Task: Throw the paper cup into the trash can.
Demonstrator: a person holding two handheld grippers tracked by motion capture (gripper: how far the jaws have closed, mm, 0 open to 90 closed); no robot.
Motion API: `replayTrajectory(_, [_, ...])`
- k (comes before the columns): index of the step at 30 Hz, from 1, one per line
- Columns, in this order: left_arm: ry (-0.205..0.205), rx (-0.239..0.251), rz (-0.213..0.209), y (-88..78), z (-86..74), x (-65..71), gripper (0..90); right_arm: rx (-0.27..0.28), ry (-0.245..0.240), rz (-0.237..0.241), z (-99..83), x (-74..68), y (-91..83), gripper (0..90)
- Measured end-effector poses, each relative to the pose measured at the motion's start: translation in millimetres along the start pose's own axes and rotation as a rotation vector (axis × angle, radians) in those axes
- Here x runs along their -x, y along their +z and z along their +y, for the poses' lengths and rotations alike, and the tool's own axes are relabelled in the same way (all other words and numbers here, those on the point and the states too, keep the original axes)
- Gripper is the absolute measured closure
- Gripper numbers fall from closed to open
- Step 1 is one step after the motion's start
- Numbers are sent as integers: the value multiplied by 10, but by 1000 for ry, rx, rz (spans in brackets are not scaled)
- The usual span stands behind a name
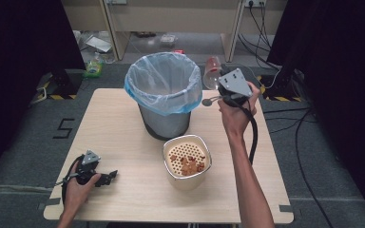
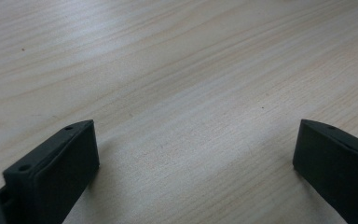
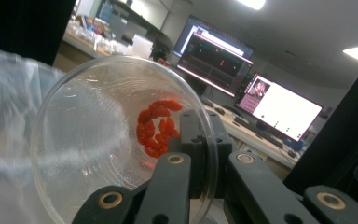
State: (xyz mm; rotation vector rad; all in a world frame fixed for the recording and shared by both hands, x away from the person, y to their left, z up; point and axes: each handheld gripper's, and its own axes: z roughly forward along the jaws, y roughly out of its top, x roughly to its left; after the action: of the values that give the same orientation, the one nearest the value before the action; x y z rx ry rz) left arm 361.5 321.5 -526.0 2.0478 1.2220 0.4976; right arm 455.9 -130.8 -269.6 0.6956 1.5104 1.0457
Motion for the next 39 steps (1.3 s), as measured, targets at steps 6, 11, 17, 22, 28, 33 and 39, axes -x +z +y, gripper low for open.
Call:
replayTrajectory(6, [-1,1,0,1,0,0,0,-1,-20,54,290,-106,211,896])
replayTrajectory(11, [0,0,0,-1,0,0,0,-28,-23,139,457,-352,449,890])
replayTrajectory(17, [0,0,-1,-1,0,0,0,-112,-21,226,497,-647,723,814])
replayTrajectory(22, [0,0,0,0,0,1,0,-153,3,249,479,-848,871,641])
replayTrajectory(28, [0,-1,-1,-1,0,1,0,-151,13,227,473,-801,868,568])
replayTrajectory(33, [0,0,0,-1,-1,2,0,-166,39,216,454,-600,763,536])
replayTrajectory(39, [-1,1,0,-2,-3,3,0,-210,114,214,251,-291,554,503])
